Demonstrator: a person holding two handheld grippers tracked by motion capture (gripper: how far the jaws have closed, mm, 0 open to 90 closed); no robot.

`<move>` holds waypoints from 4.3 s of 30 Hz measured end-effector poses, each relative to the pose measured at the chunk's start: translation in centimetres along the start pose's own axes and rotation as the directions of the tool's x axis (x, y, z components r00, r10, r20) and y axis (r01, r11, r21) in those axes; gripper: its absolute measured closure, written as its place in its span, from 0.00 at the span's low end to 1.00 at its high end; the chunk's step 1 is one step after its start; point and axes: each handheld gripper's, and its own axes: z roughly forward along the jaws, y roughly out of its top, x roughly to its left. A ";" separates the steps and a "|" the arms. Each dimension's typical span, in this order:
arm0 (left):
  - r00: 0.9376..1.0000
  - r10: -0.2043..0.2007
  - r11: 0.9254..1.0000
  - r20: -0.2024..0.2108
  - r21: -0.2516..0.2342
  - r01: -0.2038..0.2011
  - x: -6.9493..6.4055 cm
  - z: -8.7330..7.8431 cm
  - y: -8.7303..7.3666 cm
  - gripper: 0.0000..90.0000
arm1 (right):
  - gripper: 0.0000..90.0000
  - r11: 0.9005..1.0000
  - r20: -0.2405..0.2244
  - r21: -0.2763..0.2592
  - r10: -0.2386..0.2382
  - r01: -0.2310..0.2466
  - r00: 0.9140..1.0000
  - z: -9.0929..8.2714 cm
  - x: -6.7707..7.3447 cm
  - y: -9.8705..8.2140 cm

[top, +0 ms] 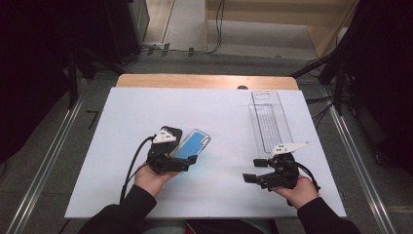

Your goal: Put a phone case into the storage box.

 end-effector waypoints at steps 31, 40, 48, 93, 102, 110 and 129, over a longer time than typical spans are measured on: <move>0.992 0.018 0.969 -0.126 -0.241 -0.049 -3.3 2.4 -2.6 0.19 | 0.16 0.994 0.079 -0.088 0.067 -0.060 0.995 2.5 1.9 3.8; 0.989 0.039 0.954 -0.143 -0.290 -0.080 -4.0 2.4 -2.9 0.19 | 0.16 0.990 0.102 -0.121 0.088 -0.076 0.991 3.9 2.2 4.7; 0.988 0.069 0.941 -0.137 -0.319 -0.110 -4.8 2.8 -3.4 0.19 | 0.16 0.978 0.044 -0.164 0.136 -0.127 0.990 4.3 2.2 5.9; 0.997 -0.007 0.944 -0.080 -0.328 -0.020 -6.2 2.4 -3.5 0.19 | 0.83 0.919 -0.062 -0.111 0.374 -0.378 0.925 6.0 1.3 9.0; 0.997 -0.004 0.952 -0.079 -0.307 -0.020 -6.2 2.5 -3.4 0.19 | 0.85 0.923 -0.072 -0.105 0.365 -0.371 0.928 5.8 1.7 9.2; 0.998 -0.016 0.958 -0.053 -0.286 0.000 -6.2 2.2 -2.6 0.15 | 0.86 0.934 -0.059 -0.114 0.334 -0.339 0.941 5.4 2.2 9.5; 0.993 0.011 0.997 0.117 -0.074 -0.002 -4.3 0.5 -0.3 0.21 | 0.86 0.990 0.092 -0.131 0.065 -0.052 0.994 4.4 3.9 9.7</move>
